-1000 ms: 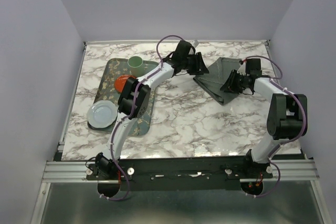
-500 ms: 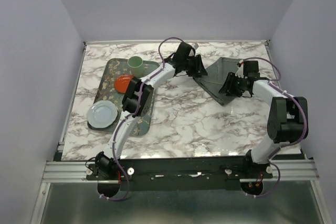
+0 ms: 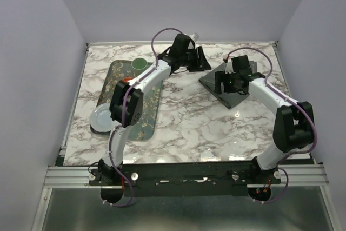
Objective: Fold the napkin, place the utensils inside, and roll it up
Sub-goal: Fold the napkin, then roll the napkin with the utensil
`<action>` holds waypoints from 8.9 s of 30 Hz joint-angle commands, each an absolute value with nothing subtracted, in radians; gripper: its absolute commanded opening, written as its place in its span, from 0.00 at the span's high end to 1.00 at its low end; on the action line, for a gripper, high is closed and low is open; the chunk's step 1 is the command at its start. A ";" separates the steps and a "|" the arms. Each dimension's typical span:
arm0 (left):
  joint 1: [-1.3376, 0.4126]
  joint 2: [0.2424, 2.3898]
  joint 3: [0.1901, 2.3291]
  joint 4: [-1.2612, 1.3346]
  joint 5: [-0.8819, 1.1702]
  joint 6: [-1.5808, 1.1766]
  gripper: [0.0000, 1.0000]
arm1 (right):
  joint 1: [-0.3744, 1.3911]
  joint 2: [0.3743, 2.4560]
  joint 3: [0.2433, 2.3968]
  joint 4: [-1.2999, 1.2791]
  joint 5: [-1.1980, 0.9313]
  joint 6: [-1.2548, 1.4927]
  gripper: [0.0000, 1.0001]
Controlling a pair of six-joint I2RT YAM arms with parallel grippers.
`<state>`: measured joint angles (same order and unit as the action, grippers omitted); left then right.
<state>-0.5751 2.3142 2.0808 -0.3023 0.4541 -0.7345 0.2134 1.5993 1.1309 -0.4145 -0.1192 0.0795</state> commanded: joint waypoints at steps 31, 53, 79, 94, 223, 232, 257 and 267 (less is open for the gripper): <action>-0.480 1.730 1.315 -0.063 0.509 -0.739 0.50 | 0.344 1.933 1.310 -0.499 0.069 -0.141 0.16; -0.397 1.703 1.273 -0.020 0.543 -0.765 0.53 | 0.344 2.008 1.410 -0.661 -0.103 -0.071 0.26; -0.339 1.701 1.275 -0.026 0.537 -0.753 0.53 | 0.609 1.827 1.177 -0.617 -0.153 0.270 0.32; -0.330 1.690 1.262 -0.006 0.555 -0.776 0.53 | 0.739 1.789 1.322 -0.775 0.187 0.325 0.24; -0.603 1.807 1.115 -0.111 0.245 -1.163 0.26 | 0.371 1.937 0.992 -0.183 -0.657 0.296 0.99; -0.620 1.859 1.100 -0.034 0.245 -1.198 0.31 | 0.359 1.942 0.986 -0.163 -0.693 0.304 0.99; -0.650 1.999 1.126 -0.021 0.183 -1.368 0.68 | 0.348 1.944 0.986 -0.135 -0.721 0.313 0.99; -0.658 1.991 1.160 -0.141 0.126 -1.305 1.00 | 0.360 1.891 0.982 -0.195 -0.638 0.255 0.99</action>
